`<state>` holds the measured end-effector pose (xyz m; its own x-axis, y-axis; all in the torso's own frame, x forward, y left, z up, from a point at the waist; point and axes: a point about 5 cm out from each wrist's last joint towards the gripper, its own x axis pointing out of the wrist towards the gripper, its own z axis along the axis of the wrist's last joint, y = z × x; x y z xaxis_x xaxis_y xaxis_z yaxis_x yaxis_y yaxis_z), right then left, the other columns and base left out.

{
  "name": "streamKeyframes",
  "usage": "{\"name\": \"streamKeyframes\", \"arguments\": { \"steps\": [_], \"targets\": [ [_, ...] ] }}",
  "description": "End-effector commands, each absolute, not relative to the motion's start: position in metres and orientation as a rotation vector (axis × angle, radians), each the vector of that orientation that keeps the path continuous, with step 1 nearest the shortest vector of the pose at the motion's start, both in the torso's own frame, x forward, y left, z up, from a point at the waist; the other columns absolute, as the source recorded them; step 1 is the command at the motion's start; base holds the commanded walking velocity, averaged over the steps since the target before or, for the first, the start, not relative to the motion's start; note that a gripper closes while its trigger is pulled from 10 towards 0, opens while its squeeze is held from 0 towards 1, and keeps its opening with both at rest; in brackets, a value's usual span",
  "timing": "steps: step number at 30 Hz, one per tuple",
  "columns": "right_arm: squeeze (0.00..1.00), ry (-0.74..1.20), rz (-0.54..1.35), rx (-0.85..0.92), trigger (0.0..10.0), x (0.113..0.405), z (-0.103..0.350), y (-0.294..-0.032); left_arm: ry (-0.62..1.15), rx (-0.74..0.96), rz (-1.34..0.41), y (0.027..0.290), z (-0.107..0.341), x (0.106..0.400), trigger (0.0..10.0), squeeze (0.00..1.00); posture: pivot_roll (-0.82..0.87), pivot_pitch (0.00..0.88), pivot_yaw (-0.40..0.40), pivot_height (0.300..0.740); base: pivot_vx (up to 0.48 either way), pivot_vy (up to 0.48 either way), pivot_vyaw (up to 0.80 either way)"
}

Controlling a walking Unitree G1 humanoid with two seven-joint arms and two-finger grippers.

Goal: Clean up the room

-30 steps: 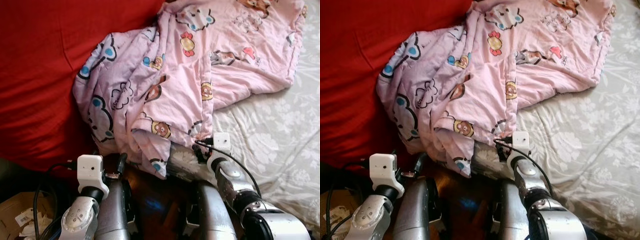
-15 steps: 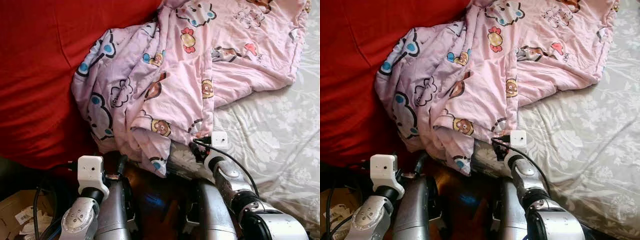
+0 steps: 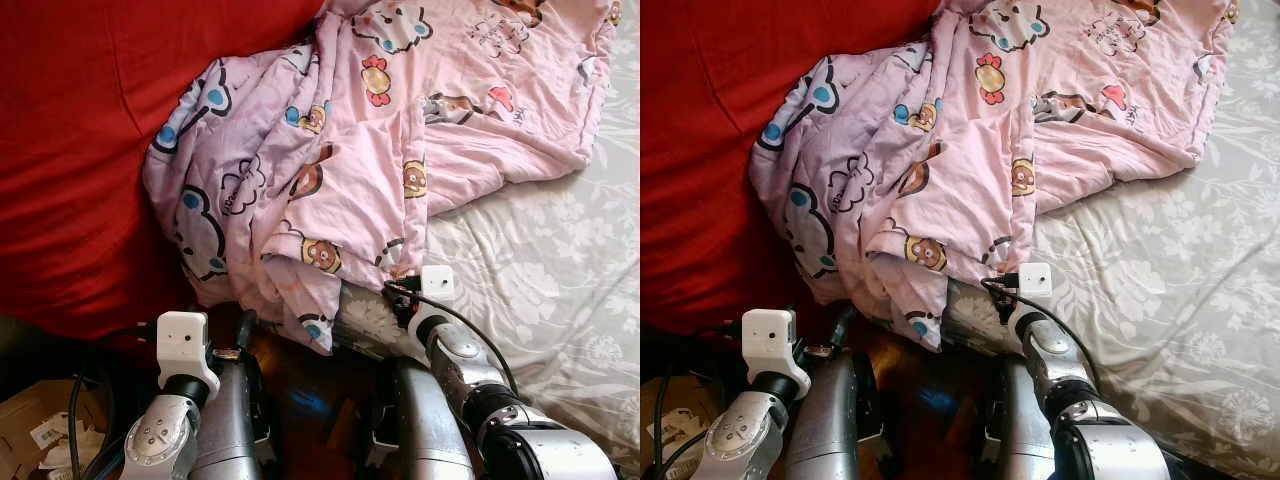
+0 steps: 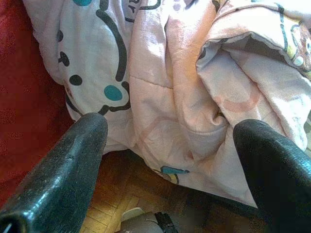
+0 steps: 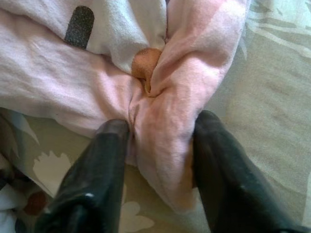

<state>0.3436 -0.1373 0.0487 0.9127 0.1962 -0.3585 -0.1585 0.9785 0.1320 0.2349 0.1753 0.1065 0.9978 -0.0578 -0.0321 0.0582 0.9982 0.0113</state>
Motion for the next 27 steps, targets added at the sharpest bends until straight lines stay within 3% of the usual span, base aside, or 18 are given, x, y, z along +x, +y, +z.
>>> {"name": "streamKeyframes", "arguments": {
  "steps": [1, 15, 27],
  "targets": [
    [0.00, 0.432, 0.190, 0.103, 0.0, 0.332, 0.033, -0.136, 0.059, 0.007, -0.055, 0.176, 0.102, 0.231, 10.0, 0.00, 0.12, 0.374, -0.054, 0.585, 0.000, 0.000, 0.00],
    [0.00, 0.421, 0.189, 0.122, 0.0, 0.330, 0.032, -0.132, 0.053, 0.010, -0.058, 0.175, 0.099, 0.242, 10.0, 0.00, 0.11, 0.320, -0.055, 0.585, 0.000, 0.000, 0.00],
    [0.00, 0.348, 0.155, 0.137, 0.0, 0.337, 0.043, -0.135, 0.062, 0.009, -0.076, 0.171, 0.089, 0.264, 10.0, 0.00, 0.07, 0.200, -0.052, 0.585, 0.000, 0.000, 0.00]
  ]
}}
